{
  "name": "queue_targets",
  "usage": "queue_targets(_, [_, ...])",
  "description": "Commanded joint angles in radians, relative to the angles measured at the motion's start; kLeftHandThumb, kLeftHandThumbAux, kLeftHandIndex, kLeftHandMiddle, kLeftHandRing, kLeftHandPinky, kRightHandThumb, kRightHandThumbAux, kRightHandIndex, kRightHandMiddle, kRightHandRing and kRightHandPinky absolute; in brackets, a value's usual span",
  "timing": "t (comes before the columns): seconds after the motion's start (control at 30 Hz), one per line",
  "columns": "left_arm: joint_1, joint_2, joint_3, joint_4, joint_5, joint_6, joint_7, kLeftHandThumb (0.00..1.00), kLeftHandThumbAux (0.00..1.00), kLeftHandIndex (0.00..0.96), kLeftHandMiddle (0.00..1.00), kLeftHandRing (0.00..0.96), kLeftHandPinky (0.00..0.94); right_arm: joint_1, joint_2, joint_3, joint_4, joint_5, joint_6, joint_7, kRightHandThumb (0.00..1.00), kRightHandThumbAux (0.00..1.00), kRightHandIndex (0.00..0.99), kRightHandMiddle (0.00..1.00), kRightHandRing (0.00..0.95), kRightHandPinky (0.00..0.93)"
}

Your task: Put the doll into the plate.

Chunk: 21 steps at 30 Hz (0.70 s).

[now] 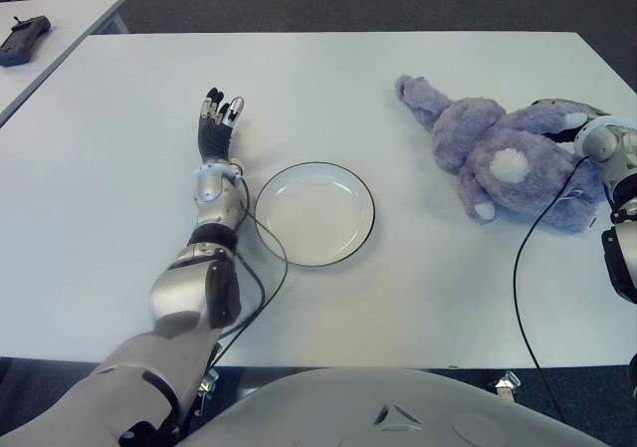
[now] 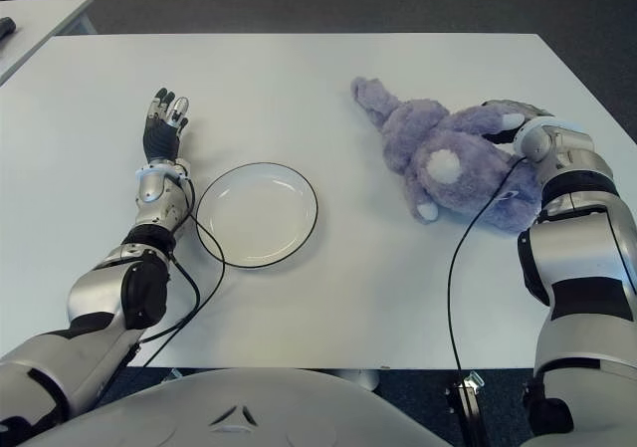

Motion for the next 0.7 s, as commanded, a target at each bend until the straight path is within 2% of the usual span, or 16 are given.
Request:
queue_targets(0.03, [0.233,-0.065,0.010,0.170,-0.009,0.074,0.007,0.000,0.601,0.007,0.066,0.038,0.007,0.016,0.025,0.056,-0.017,-0.048,-0.052,0.013,0.081,0.549,0.000,0.000,0.000,0.000])
queue_targets(0.27, [0.236,-0.062,0.003,0.171,-0.002,0.070,0.005,0.000,0.604,0.007,0.065,0.036,0.000,-0.006,0.021,0.080,-0.022,-0.058,-0.068,0.029,0.106,0.555,0.000,0.000,0.000,0.000])
queue_targets(0.7, [0.233,-0.065,0.007,0.172,-0.007,0.071,0.004,0.000,0.598,0.007,0.064,0.037,0.007,-0.018,0.021,0.111,-0.029,-0.065,-0.096,0.031,0.085,0.525,0.000,0.000,0.000,0.000])
